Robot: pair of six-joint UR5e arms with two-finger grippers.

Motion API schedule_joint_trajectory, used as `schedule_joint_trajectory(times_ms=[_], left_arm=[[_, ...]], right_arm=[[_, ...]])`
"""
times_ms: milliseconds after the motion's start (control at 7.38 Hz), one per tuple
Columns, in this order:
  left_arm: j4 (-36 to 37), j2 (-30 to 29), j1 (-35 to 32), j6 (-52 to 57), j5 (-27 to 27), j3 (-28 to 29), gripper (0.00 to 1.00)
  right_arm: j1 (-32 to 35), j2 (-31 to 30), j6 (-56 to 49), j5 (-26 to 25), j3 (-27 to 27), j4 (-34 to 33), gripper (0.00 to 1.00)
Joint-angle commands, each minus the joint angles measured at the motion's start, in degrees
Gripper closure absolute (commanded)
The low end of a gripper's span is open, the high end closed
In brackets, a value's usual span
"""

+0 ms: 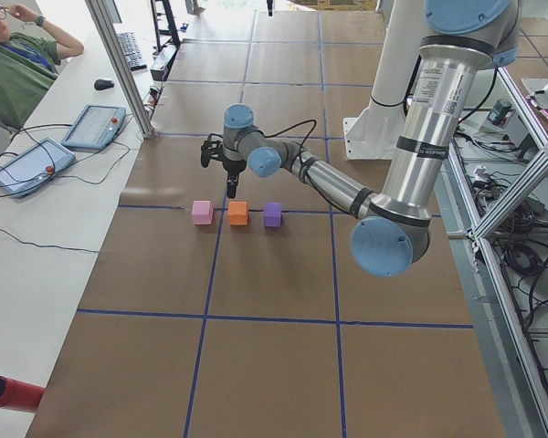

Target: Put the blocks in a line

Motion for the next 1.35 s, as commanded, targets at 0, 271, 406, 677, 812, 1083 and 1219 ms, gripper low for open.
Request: schedule_joint_trajectory(times_ms=[0, 271, 406, 677, 812, 1083, 1219], left_arm=[[0.9, 2.9, -7.5, 4.5, -1.1, -4.3, 0.00], [7.3, 4.3, -17.1, 15.9, -10.1, -2.5, 0.00], [11.5, 3.6, -19.8, 28.3, -10.1, 1.1, 0.00], [11.7, 6.5, -27.8, 50.0, -10.7, 10.9, 0.00], [11.6, 7.9, -30.9, 55.0, -10.7, 14.5, 0.00], [11.3, 11.8, -33.0, 58.3, -14.0, 17.2, 0.00], [10.9, 13.3, -32.9, 58.3, -14.0, 17.2, 0.00]], right_arm=[[0.0, 0.0, 0.0, 0.0, 0.0, 0.0, 0.00], [0.0, 0.0, 0.0, 0.0, 0.0, 0.0, 0.00], [0.0, 0.1, 0.0, 0.1, 0.1, 0.0, 0.00], [0.0, 0.1, 0.0, 0.0, 0.0, 0.0, 0.00], [0.0, 0.1, 0.0, 0.0, 0.0, 0.0, 0.00], [0.0, 0.0, 0.0, 0.0, 0.0, 0.0, 0.00], [0.0, 0.0, 0.0, 0.0, 0.0, 0.0, 0.00]])
